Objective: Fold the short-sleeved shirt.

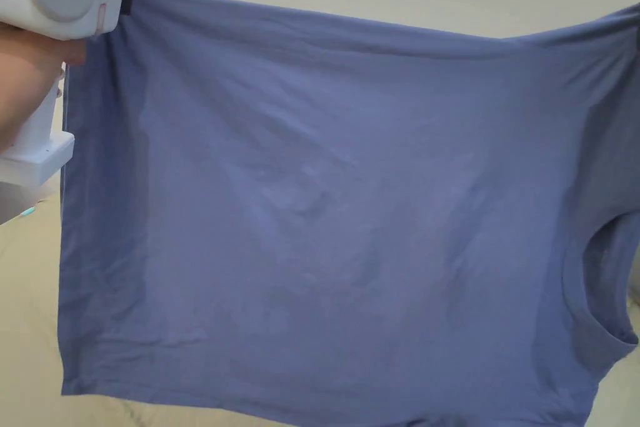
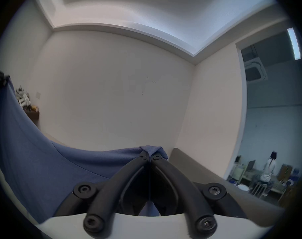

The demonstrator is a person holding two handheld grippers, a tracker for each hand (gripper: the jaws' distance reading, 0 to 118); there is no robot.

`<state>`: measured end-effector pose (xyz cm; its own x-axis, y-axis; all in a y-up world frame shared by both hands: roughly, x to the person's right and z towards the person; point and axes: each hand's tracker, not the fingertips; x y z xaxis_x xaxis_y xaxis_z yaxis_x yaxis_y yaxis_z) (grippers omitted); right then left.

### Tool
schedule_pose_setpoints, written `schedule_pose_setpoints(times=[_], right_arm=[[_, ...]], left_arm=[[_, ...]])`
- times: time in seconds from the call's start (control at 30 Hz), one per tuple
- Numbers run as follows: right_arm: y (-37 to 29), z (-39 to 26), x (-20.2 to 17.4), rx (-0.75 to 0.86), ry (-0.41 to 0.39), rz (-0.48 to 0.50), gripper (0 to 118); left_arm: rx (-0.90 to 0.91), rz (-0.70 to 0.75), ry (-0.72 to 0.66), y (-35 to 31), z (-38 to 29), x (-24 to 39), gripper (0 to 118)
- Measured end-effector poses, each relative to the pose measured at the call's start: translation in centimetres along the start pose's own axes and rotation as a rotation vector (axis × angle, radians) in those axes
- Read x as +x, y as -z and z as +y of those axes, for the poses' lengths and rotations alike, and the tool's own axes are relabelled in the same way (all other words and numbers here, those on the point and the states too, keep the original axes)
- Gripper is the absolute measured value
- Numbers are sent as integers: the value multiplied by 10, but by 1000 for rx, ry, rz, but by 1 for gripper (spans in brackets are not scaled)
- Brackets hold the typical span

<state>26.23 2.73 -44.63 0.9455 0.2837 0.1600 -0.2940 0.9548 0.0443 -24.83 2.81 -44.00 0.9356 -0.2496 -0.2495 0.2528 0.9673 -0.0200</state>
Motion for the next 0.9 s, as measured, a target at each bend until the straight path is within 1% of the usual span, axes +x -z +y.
schedule_pose_setpoints(times=[0.03, 0.13, 0.2, 0.33, 0.37, 0.4, 0.43, 0.47, 0.5, 0.57, 0.67, 0.83, 0.9], right_arm=[[11, 0, -2, -5, 5, 0, 1], [42, -3, -11, -5, -12, -18, 1], [61, -8, -16, -5, -20, -25, 1], [99, -16, -28, -9, -52, -31, 1], [91, -8, -29, -23, -64, -35, 1], [97, -9, -29, -34, -67, -24, 1], [102, -13, -29, -41, -31, 51, 1], [108, -18, -29, -50, -17, 60, 1], [115, -24, -34, -60, -33, 30, 1], [125, -43, -43, -89, -58, 28, 1], [134, -77, -57, -124, -69, 39, 1], [123, -152, -70, -231, -35, 112, 1], [114, -186, -76, -291, -56, 148, 1]], left_arm=[[-12, 1, -5, 20, -1, 1, 2], [-19, -2, -25, 52, -3, 5, 2], [-26, 1, -19, 59, -3, 12, 2], [-51, 1, -14, 95, -11, 24, 2], [-58, -3, 6, 103, -13, 26, 2], [-62, 66, 15, 109, -17, 27, 2], [-80, 44, 51, 115, -19, 30, 2], [-75, 56, 39, 121, -24, 33, 2], [-88, 47, 40, 127, -28, 34, 2], [-105, 42, 29, 135, -42, 41, 2], [-143, 19, 38, 148, -71, 56, 2], [-232, -41, 65, 150, -146, 74, 2], [-275, -55, 91, 146, -180, 80, 2]])
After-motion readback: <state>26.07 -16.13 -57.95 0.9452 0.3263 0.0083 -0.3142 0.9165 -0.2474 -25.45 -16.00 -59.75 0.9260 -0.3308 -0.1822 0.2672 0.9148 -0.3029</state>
